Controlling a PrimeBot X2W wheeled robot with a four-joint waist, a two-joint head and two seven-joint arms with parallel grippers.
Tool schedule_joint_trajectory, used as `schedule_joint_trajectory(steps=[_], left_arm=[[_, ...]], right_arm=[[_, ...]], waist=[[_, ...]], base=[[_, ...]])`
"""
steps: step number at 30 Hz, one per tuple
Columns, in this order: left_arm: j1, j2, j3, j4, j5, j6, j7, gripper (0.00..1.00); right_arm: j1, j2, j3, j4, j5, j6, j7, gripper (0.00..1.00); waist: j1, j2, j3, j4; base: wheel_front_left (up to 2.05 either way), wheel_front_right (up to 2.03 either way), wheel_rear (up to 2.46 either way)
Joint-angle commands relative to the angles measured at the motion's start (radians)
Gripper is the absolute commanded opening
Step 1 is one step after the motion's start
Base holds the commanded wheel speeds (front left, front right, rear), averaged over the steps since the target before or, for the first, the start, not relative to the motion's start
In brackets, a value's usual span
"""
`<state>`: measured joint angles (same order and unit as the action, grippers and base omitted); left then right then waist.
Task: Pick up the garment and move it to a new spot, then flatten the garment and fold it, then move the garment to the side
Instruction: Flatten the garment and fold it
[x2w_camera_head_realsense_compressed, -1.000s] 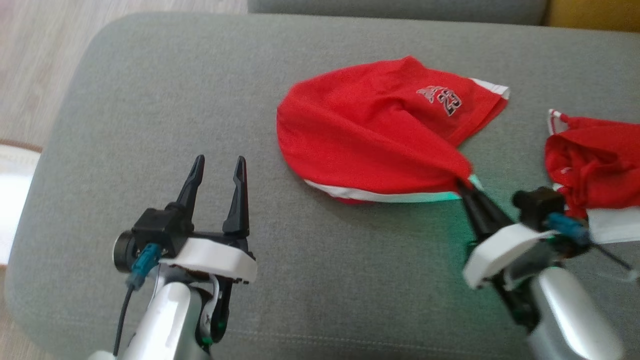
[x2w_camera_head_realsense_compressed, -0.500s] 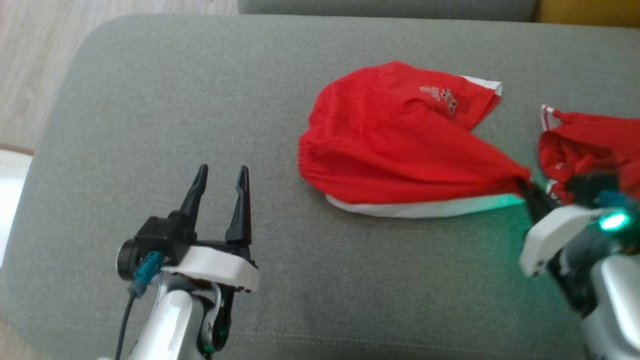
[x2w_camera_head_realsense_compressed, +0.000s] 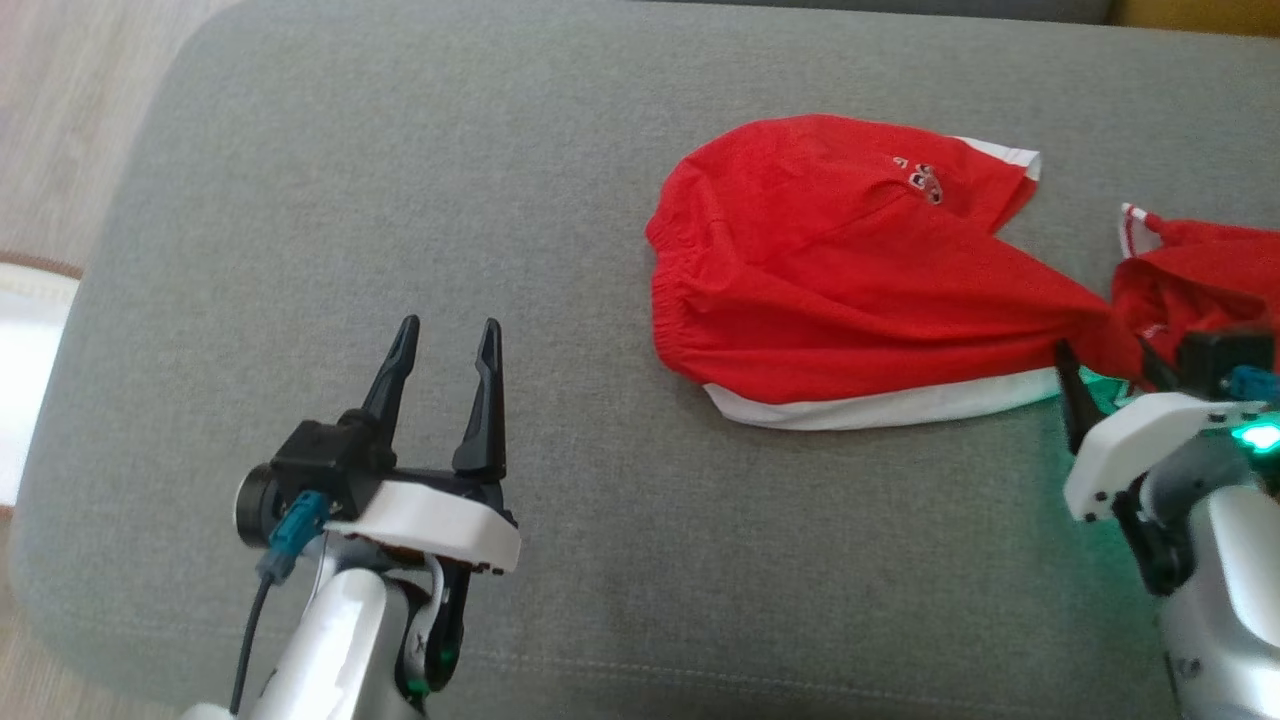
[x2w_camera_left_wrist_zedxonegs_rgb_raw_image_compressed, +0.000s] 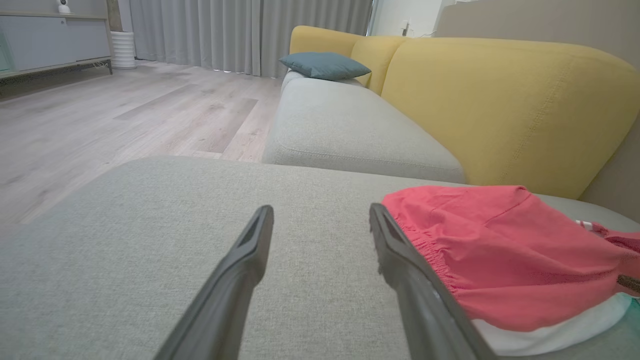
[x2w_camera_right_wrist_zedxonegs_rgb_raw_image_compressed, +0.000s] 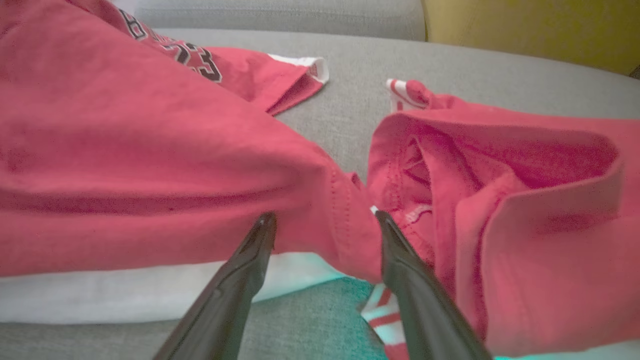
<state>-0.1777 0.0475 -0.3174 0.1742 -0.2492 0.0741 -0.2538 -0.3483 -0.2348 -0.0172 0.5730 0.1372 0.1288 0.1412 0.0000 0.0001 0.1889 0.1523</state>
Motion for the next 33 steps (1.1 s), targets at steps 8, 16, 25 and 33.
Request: schedule_joint_trajectory(steps=[8, 16, 25, 33], left_arm=[[-0.022, 0.003, 0.019, -0.017, 0.007, -0.018, -0.008, 1.0], [0.003, 0.003, 0.0, 0.021, -0.007, -0.041, -0.008, 1.0], [-0.051, 0.003, -0.048, 0.183, 0.039, -0.106, -0.008, 1.0], [-0.197, 0.013, -0.131, 0.423, 0.102, -0.15, 0.012, 1.0]], right_arm=[[0.012, 0.07, 0.044, -0.096, 0.017, 0.002, -0.156, 1.0], [0.155, 0.152, 0.028, -0.273, 0.036, 0.002, -0.226, 1.0], [0.162, 0.174, 0.013, -0.393, 0.019, 0.002, -0.194, 1.0], [0.152, 0.181, 0.017, -0.44, 0.008, 0.002, -0.173, 1.0]], waist=[[0.0, -0.0001, -0.054, -0.059], [0.0, -0.0001, -0.083, -0.122], [0.0, -0.0001, -0.046, -0.158], [0.0, -0.0001, 0.007, -0.192]], base=[[0.0, 0.0, 0.0], [0.0, 0.0, 0.0], [0.0, 0.0, 0.0], [0.0, 0.0, 0.0]])
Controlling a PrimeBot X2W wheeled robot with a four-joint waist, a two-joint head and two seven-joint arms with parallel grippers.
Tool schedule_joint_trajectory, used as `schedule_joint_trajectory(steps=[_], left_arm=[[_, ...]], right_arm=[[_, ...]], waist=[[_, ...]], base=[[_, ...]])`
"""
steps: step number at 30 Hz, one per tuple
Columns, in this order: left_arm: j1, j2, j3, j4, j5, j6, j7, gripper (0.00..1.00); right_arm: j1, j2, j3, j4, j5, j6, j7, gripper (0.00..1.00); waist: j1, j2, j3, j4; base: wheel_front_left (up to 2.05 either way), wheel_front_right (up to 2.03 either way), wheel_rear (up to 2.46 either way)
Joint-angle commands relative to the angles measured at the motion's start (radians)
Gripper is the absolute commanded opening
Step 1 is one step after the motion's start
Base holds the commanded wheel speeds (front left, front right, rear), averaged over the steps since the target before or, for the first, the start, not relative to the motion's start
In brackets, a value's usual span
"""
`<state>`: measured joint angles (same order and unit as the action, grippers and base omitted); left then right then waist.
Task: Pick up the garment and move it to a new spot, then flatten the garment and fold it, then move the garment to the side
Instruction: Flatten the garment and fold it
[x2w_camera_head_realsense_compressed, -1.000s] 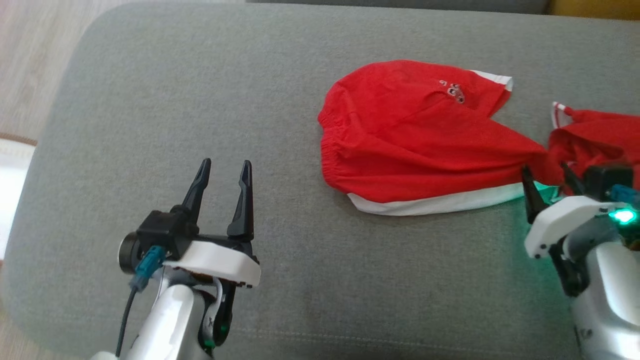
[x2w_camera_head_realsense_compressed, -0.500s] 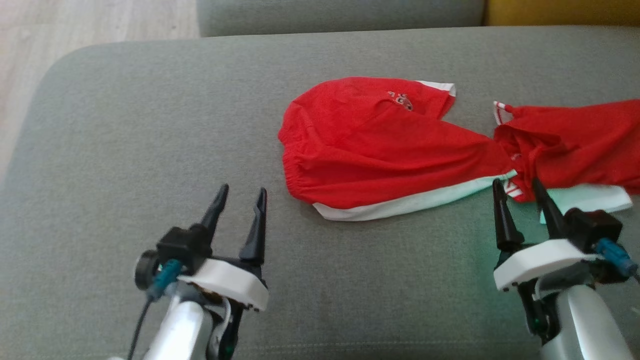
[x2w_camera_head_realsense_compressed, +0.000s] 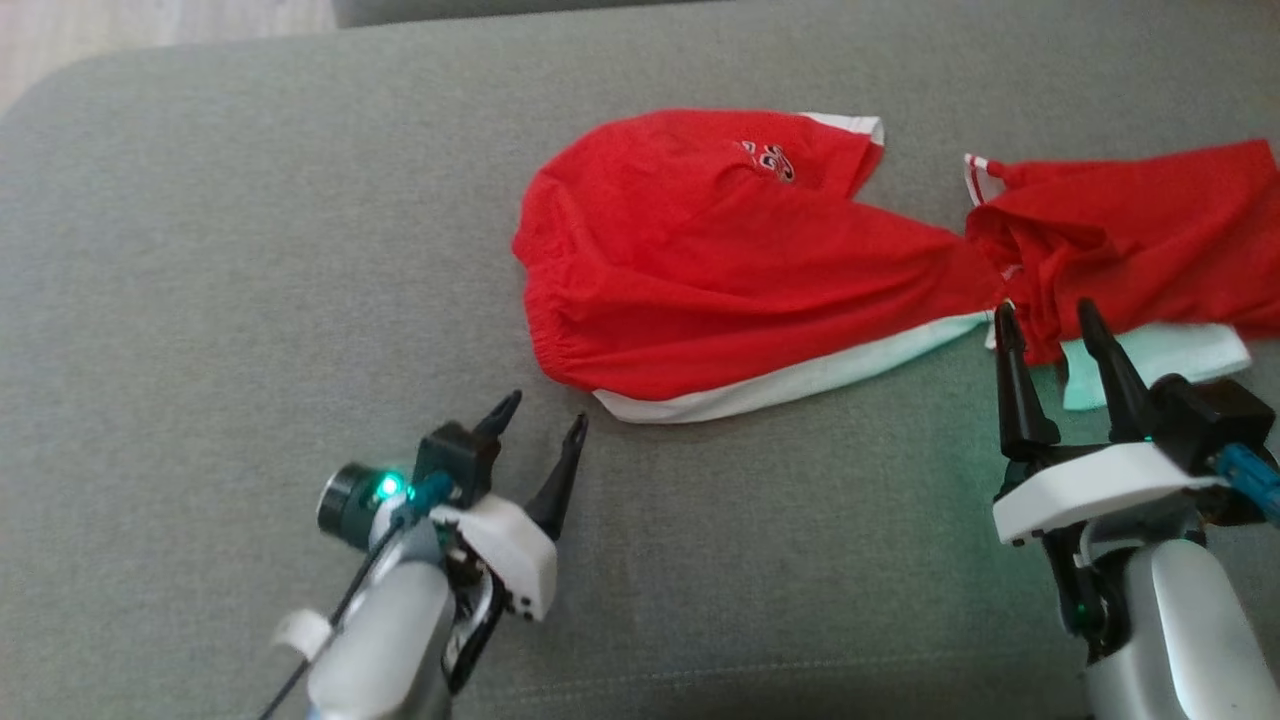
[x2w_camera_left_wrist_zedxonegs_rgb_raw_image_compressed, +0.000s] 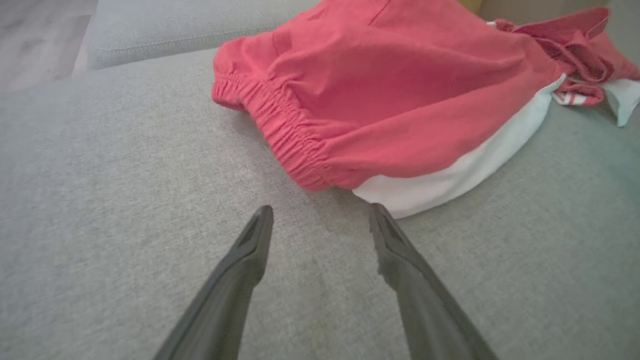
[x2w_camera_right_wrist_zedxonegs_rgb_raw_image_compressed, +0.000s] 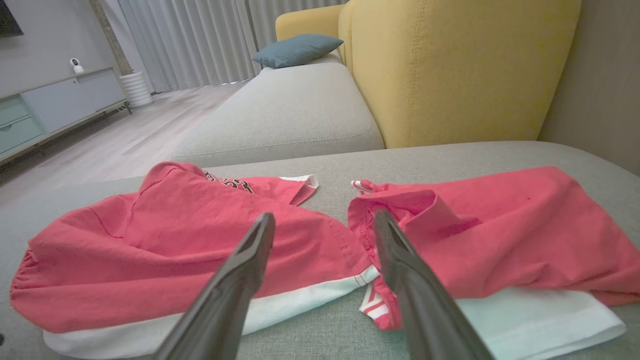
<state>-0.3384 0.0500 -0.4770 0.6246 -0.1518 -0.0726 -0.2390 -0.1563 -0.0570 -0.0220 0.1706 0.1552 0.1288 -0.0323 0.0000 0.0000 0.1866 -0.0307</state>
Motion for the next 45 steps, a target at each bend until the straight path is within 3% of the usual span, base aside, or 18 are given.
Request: schedule_joint_trajectory(steps=[1, 9, 19, 20, 22, 32, 45], left_arm=[[-0.056, 0.01, 0.021, -0.001, 0.007, -0.009, -0.003, 1.0], [-0.159, 0.005, -0.008, 0.123, -0.012, -0.031, -0.016, 1.0], [-0.192, 0.002, -0.01, 0.119, -0.028, -0.021, -0.022, 1.0], [-0.192, 0.002, -0.012, 0.108, -0.029, -0.023, -0.022, 0.82], [-0.192, 0.002, -0.015, 0.082, -0.029, -0.028, -0.022, 0.0], [-0.141, 0.014, 0.016, -0.003, -0.008, -0.002, -0.023, 0.0], [-0.095, 0.073, 0.057, -0.07, 0.023, 0.019, -0.023, 0.0]], right_arm=[[-0.042, 0.003, 0.023, -0.04, -0.011, 0.002, 0.002, 1.0], [-0.053, 0.006, 0.018, -0.051, -0.019, 0.002, 0.005, 1.0], [-0.052, 0.007, 0.011, -0.047, -0.024, 0.002, 0.006, 1.0], [-0.052, 0.007, 0.01, -0.047, -0.022, 0.002, 0.006, 1.0], [-0.053, 0.007, 0.007, -0.043, -0.023, 0.002, 0.006, 1.0], [-0.047, 0.007, 0.0, -0.012, -0.029, 0.002, 0.017, 1.0], [-0.003, 0.007, 0.075, 0.086, -0.006, 0.002, 0.089, 1.0]], waist=[[0.0, 0.0, 0.016, -0.015], [0.0, 0.0, 0.046, -0.048], [0.0, 0.0, 0.056, -0.059], [0.0, 0.0, 0.057, -0.059], [0.0, 0.0, 0.06, -0.058], [0.0, 0.0, 0.034, -0.022], [0.0, 0.0, -0.001, 0.044]], base=[[0.0, 0.0, 0.0], [0.0, 0.0, 0.0], [0.0, 0.0, 0.0], [0.0, 0.0, 0.0], [0.0, 0.0, 0.0], [0.0, 0.0, 0.0], [0.0, 0.0, 0.0]])
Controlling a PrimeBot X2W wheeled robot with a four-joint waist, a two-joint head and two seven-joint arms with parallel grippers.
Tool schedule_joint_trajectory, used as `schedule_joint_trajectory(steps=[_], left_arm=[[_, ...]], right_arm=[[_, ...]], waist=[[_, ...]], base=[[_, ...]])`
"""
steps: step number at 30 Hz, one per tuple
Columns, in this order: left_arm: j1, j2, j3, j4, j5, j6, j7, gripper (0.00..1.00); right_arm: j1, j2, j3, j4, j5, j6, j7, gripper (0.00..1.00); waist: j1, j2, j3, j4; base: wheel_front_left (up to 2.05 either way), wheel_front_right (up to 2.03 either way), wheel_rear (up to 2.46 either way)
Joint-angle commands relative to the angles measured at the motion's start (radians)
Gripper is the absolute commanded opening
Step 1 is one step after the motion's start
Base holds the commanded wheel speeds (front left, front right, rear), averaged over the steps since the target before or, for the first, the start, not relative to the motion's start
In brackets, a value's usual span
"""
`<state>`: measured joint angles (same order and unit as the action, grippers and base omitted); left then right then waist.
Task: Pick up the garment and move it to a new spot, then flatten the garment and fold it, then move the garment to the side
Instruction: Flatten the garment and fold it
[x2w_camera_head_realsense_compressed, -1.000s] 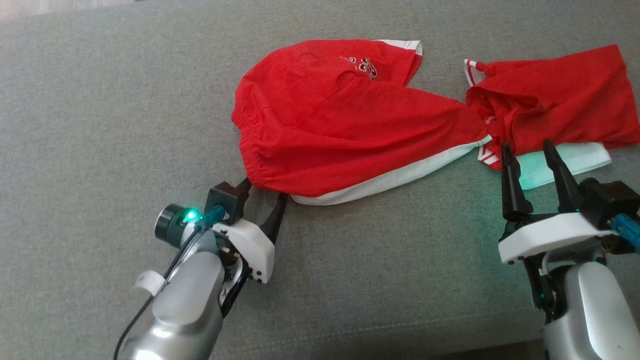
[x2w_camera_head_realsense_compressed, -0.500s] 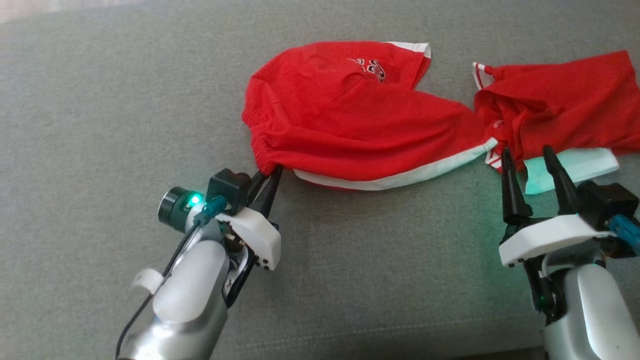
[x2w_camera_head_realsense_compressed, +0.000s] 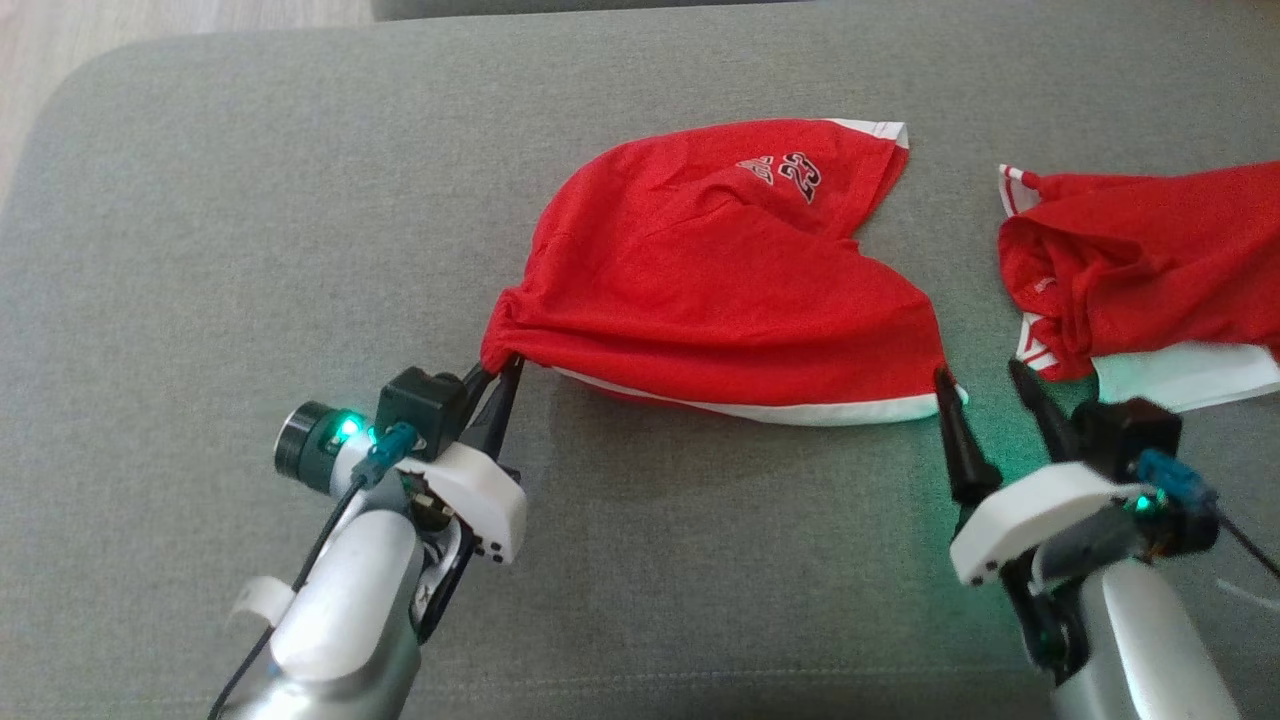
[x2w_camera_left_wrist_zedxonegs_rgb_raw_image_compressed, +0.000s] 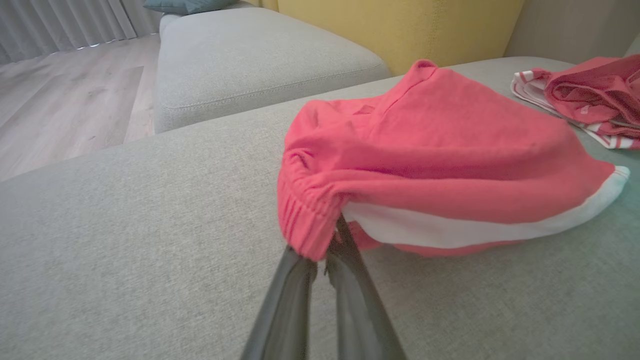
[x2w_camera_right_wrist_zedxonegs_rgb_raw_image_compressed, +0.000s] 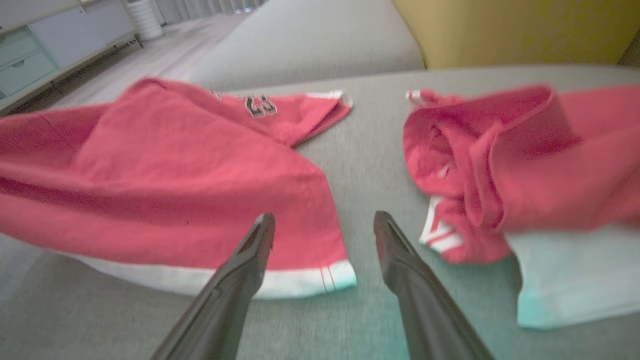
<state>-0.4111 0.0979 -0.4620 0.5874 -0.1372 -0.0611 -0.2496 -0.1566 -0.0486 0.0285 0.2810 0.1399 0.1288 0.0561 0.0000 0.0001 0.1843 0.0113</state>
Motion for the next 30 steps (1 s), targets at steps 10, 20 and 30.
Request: schedule_joint_trajectory(steps=[10, 20, 30], left_arm=[[-0.025, 0.019, 0.046, -0.054, 0.014, 0.015, -0.012, 0.0], [-0.029, 0.014, 0.043, -0.066, 0.019, 0.013, -0.012, 0.0], [-0.035, 0.026, 0.052, -0.047, 0.024, 0.018, -0.012, 0.0]], right_arm=[[-0.046, -0.002, 0.017, 0.1, 0.089, 0.002, 0.009, 1.0], [-0.094, -0.002, 0.025, 0.2, 0.103, 0.002, 0.009, 1.0], [-0.112, -0.002, 0.112, 0.202, 0.129, 0.002, 0.019, 0.0]], waist=[[0.0, -0.0001, 0.015, 0.023], [0.0, -0.0001, 0.026, 0.028], [0.0, -0.0001, 0.002, 0.01]], base=[[0.0, 0.0, 0.0], [0.0, 0.0, 0.0], [0.0, 0.0, 0.0]])
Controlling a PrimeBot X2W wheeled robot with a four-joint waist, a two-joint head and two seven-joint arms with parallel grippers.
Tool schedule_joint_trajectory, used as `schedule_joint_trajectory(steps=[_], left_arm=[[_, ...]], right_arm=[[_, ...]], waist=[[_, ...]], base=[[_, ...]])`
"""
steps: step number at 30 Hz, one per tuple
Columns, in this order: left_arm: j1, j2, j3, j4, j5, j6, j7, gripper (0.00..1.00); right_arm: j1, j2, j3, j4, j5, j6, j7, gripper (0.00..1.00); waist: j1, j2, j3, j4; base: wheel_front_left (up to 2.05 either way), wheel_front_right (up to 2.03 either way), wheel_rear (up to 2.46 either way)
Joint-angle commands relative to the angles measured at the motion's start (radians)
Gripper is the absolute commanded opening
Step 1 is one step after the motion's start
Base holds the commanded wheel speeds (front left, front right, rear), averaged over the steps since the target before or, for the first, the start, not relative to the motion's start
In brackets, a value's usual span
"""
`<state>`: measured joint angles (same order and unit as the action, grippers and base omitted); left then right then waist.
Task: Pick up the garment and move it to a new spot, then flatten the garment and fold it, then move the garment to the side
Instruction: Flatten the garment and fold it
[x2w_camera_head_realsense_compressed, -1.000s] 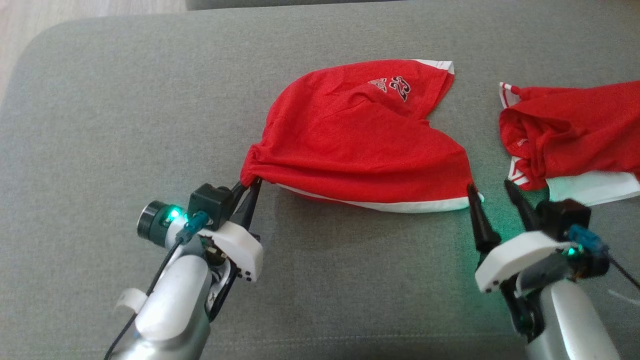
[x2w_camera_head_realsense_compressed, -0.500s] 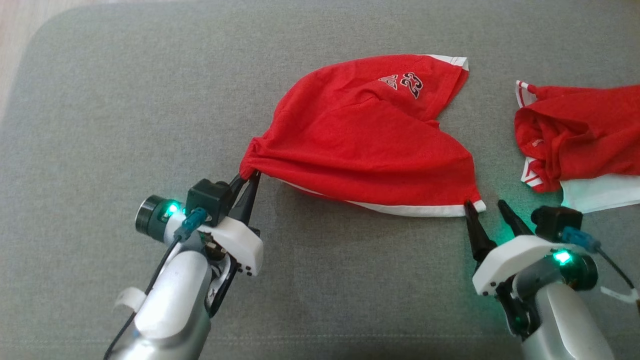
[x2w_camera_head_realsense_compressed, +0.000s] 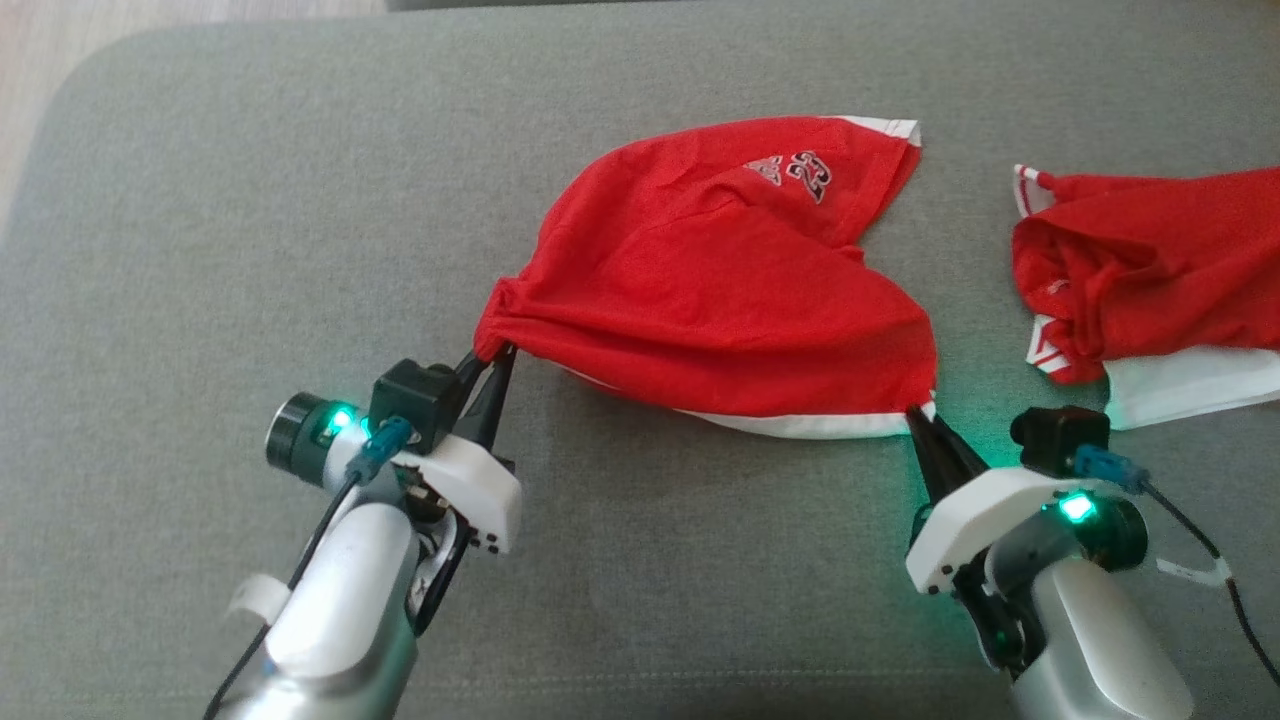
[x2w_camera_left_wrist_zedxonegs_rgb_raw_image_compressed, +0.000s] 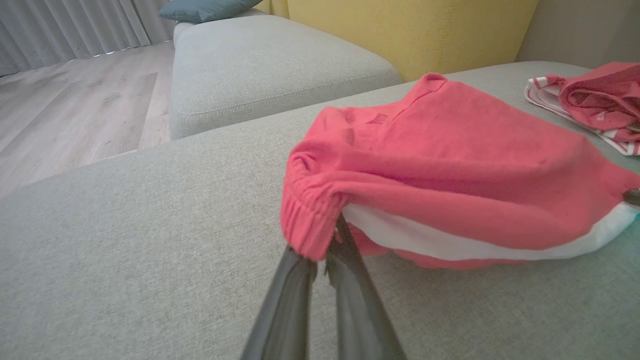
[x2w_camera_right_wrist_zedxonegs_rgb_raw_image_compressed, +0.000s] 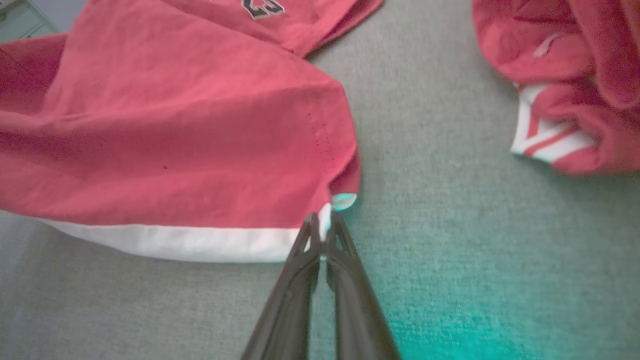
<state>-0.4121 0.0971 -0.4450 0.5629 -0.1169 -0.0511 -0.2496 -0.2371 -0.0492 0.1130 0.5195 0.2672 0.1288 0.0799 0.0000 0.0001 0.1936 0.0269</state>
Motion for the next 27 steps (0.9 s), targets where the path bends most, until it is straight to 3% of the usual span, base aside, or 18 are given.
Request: schedule_joint_trajectory(steps=[1, 8, 16, 27], left_arm=[[-0.035, 0.03, 0.037, -0.02, 0.005, 0.009, -0.012, 0.0], [-0.067, 0.062, 0.032, -0.029, 0.017, -0.007, -0.012, 0.0], [-0.197, 0.096, 0.054, -0.144, -0.001, -0.026, 0.032, 0.0], [-0.153, 0.138, 0.093, -0.397, -0.076, -0.023, 0.193, 0.0]], right_arm=[[-0.04, -0.001, 0.031, -0.047, -0.003, 0.002, -0.007, 0.0], [-0.169, -0.047, 0.066, -0.191, -0.008, 0.002, -0.008, 0.0], [-0.295, -0.115, 0.094, -0.377, 0.034, 0.002, 0.007, 0.0], [-0.23, -0.103, 0.083, -0.607, 0.001, 0.002, 0.078, 0.0]], waist=[[0.0, -0.0001, -0.013, -0.009], [0.0, -0.0001, -0.061, -0.047], [0.0, -0.0001, -0.144, -0.069], [0.0, -0.0001, -0.224, -0.081]], base=[[0.0, 0.0, 0.0], [0.0, 0.0, 0.0], [0.0, 0.0, 0.0], [0.0, 0.0, 0.0]])
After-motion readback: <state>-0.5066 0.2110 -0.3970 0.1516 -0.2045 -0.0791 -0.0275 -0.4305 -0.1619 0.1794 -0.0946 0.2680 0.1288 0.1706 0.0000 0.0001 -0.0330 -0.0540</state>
